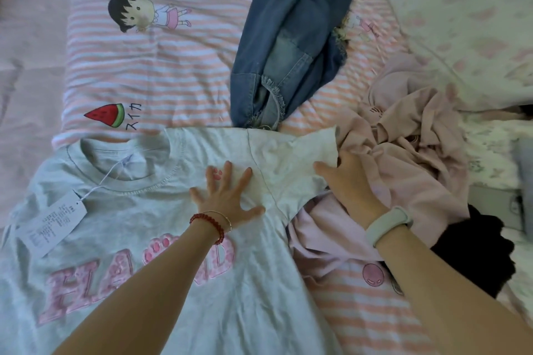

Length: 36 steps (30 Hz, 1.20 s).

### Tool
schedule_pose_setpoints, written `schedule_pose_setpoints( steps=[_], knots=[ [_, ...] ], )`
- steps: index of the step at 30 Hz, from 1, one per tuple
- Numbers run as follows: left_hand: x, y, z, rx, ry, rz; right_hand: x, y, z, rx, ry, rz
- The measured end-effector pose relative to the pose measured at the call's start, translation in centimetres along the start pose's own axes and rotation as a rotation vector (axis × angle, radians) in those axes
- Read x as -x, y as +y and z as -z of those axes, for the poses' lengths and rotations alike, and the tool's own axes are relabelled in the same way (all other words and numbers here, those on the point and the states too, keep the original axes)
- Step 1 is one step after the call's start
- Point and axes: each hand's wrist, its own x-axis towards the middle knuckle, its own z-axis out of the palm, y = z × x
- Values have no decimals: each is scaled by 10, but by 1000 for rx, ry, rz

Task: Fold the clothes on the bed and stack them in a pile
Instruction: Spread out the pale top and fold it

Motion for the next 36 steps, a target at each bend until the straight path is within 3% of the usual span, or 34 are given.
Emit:
schedule_pose_setpoints(
  steps=[3, 5, 8, 10, 13, 16, 20, 23, 25, 27, 30, 32, 36],
  knots=[
    [9, -7, 13, 279, 128, -39, 22, -10, -11, 306, 127, 304],
    [17, -20, 22, 845, 245, 17, 43, -18, -24, 490, 37, 587],
    [38, -53, 39, 1712, 46, 246, 76, -18, -54, 641, -306, 840],
    [48, -72, 39, 1913, -101, 360, 90, -9, -67, 711, -372, 877],
    [53, -77, 33, 1830, -130, 381, 98, 9, -76, 880, -303, 765],
    [46, -63, 33, 1595, -12, 330, 102, 25, -84, 987, -329, 615],
    [28, -50, 38, 1185, 215, 255, 103, 36, -93, 1216, -143, 749],
    [26, -51, 44, 1089, 182, 262, 94, 45, -84, 1191, -67, 870],
    [29, -56, 39, 998, 169, 171, 90, 52, -71, 1114, -40, 947],
    [35, -61, 32, 1066, 154, 97, 90, 56, -60, 1053, -50, 996],
    [40, -68, 24, 1347, 84, 160, 90, 59, -52, 1013, -85, 1058],
    [45, -67, 23, 1303, 110, 171, 89, 60, -50, 979, -55, 1109],
    [60, -70, 17, 1487, 159, 148, 91, 62, -52, 804, 21, 1159]
  ],
)
